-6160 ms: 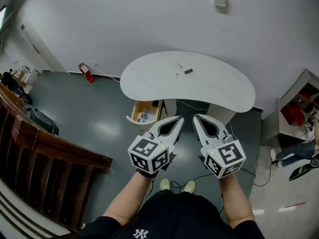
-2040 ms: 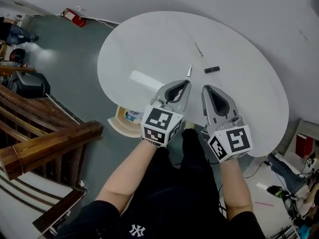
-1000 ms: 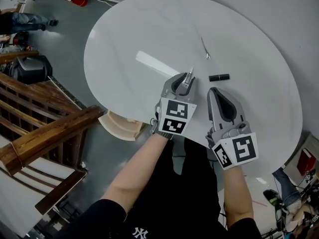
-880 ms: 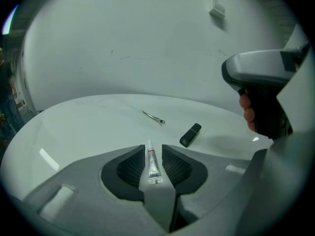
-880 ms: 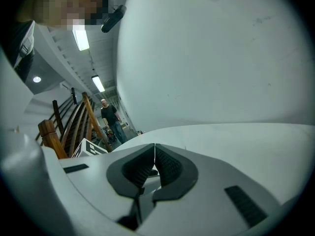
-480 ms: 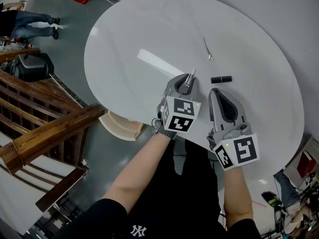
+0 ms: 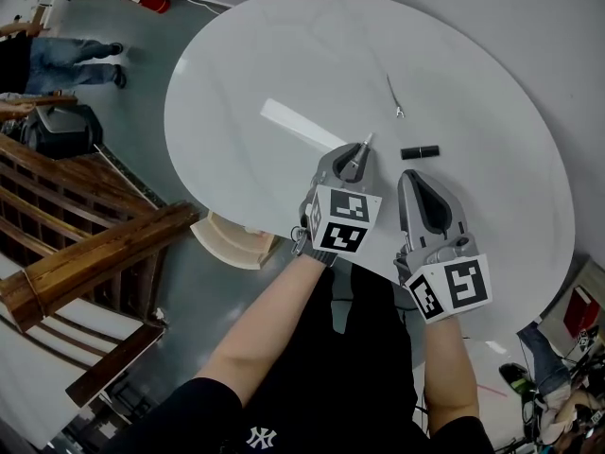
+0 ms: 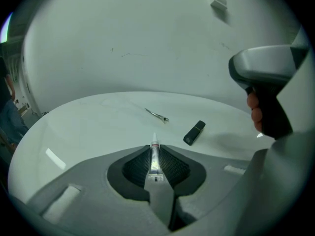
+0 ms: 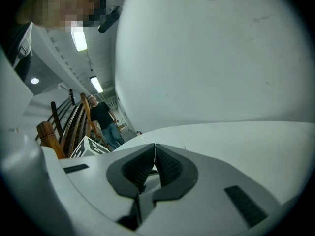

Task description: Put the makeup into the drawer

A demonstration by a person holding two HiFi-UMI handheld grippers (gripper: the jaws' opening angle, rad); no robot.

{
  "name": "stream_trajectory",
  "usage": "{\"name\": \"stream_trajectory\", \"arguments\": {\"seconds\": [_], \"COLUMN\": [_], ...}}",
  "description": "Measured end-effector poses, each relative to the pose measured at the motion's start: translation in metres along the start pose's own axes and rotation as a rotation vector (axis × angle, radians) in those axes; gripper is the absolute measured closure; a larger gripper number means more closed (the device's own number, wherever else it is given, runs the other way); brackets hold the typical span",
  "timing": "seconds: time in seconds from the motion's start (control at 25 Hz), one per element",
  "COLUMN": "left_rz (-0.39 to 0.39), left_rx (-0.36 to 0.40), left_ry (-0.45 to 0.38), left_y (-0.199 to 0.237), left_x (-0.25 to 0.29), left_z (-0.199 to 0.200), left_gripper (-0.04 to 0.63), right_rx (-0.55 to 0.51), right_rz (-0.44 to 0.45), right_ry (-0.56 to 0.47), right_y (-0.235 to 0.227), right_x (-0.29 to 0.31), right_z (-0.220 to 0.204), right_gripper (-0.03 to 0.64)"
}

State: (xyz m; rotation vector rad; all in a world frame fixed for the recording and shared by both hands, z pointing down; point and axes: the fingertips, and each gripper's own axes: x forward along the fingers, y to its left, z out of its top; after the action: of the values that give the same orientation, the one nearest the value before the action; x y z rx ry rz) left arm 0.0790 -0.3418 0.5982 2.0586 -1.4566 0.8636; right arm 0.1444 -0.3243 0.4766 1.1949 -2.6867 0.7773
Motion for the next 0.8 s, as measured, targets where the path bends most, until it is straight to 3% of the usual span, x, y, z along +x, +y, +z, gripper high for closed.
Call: {"name": "stream_trajectory", "arguments": {"seconds": [0.4, 0.8], "left_rz": [-0.028, -0.028], "left_rx": [-0.018, -0.038], "left_ry": [-0.097, -0.224], "left_y": [0.004, 0.019], "left_x": [-0.058, -0.153], "left_z": [0.025, 0.043], "left_gripper": [0.528, 0.528], "right_rx": [-0.028, -0.091], "right_rz": [-0.013, -0.002], "right_ry": [-0.038, -0.087], "right_y": [0.037, 0.104], "right_x": [-0.012, -0.030], "right_z": [0.020, 0.042], "right_gripper": [0.601, 0.601]}}
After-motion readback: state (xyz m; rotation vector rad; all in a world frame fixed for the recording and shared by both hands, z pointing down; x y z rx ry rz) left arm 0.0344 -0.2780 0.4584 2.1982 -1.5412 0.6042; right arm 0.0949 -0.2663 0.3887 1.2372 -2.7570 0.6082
